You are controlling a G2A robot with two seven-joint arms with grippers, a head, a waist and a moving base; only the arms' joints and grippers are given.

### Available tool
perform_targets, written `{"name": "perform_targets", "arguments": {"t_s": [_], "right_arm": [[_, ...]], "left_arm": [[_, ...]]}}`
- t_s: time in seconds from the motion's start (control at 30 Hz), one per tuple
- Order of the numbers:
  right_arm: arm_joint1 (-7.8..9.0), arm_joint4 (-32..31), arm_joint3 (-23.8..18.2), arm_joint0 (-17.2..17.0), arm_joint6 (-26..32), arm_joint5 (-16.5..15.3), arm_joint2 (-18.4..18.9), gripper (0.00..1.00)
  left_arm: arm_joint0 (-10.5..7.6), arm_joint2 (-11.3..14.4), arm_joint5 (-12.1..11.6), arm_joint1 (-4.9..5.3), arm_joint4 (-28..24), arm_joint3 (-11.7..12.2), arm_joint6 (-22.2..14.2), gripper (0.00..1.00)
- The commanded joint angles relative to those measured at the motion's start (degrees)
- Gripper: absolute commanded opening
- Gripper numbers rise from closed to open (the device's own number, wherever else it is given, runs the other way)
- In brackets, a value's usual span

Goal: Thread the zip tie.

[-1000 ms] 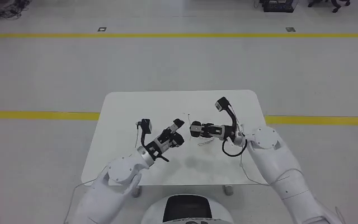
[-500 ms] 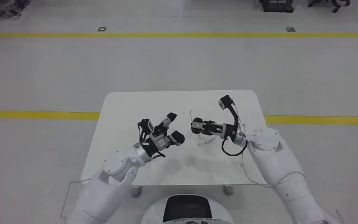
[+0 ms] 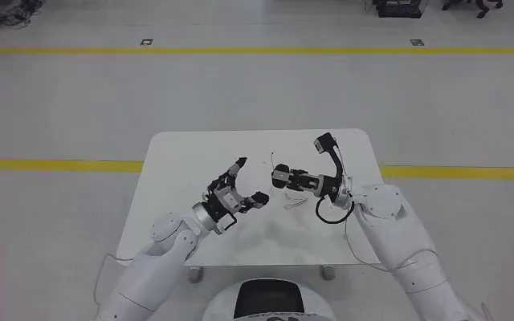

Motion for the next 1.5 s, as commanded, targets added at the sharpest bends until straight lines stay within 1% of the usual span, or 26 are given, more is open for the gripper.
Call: {"name": "perform_targets", "arguments": {"t_s": [0.0,0.13,0.23,0.3,0.43,0.6,0.63,0.67,0.87,1.2,1.27,1.33,1.37,1.4,1.43,1.47], "right_arm": [[0.00,0.03,0.03,0.01,0.02,0.00,-0.01,0.00],[0.00,0.03,0.03,0.01,0.02,0.00,-0.01,0.00],[-0.03,-0.38,-0.51,-0.61,-2.24,0.00,-0.36,0.00],[-0.02,-0.77,-0.88,-0.79,-3.35,0.00,-0.43,0.00],[-0.06,-1.07,-1.42,-0.92,-4.85,0.00,-0.55,0.00],[-0.17,-2.02,-2.92,-1.29,-6.95,0.00,-0.55,0.00],[-0.16,-2.53,-3.31,-1.37,-7.19,0.00,-0.41,0.00],[-0.16,-2.53,-3.31,-1.37,-7.19,0.00,-0.41,0.00],[-0.16,-2.53,-3.31,-1.37,-7.19,0.00,-0.41,0.00],[-0.17,-3.74,-4.36,-1.99,-10.80,0.00,-1.14,0.00],[-0.16,-3.97,-4.47,-2.09,-11.30,0.00,-1.16,0.00],[-0.15,-4.27,-4.59,-2.18,-11.90,0.00,-1.15,0.00],[-0.15,-4.38,-4.65,-2.23,-12.08,0.00,-1.19,0.00],[-0.15,-4.46,-4.68,-2.25,-12.19,0.00,-1.23,0.00],[-0.15,-4.68,-4.71,-2.24,-12.44,0.00,-1.26,0.00],[-0.15,-4.97,-4.71,-2.25,-12.63,0.00,-1.30,0.00]], "left_arm": [[-0.22,-0.07,-0.61,0.06,2.28,0.08,-0.20,1.00],[-0.22,-0.07,-0.61,0.06,2.28,0.08,-0.20,1.00],[-0.33,0.29,-0.28,-0.04,1.30,0.31,0.18,1.00],[-0.48,0.44,0.70,-0.13,-1.23,0.75,-0.93,1.00],[-0.47,0.45,1.78,-0.21,-4.95,1.07,-3.47,1.00],[-0.93,0.44,2.98,-0.24,-7.80,1.78,-6.22,1.00],[-1.07,0.28,2.50,-0.25,-8.35,1.94,-7.29,1.00],[-1.12,0.16,2.07,-0.25,-8.22,2.00,-7.33,1.00],[-1.18,0.37,2.13,-0.28,-8.20,1.87,-6.97,1.00],[-1.66,1.55,1.68,-0.50,-9.12,2.19,-6.80,0.99],[-1.66,1.67,1.72,-0.52,-9.33,2.12,-6.87,0.80],[-1.66,1.80,1.72,-0.52,-9.37,2.00,-6.87,0.70],[-1.65,1.85,1.74,-0.53,-9.41,1.97,-6.87,0.67],[-1.65,1.91,1.71,-0.53,-9.44,1.95,-6.84,0.60],[-1.65,1.95,1.66,-0.54,-9.54,1.94,-6.82,0.56],[-1.65,1.99,1.62,-0.55,-9.57,1.92,-6.80,0.49]]}}
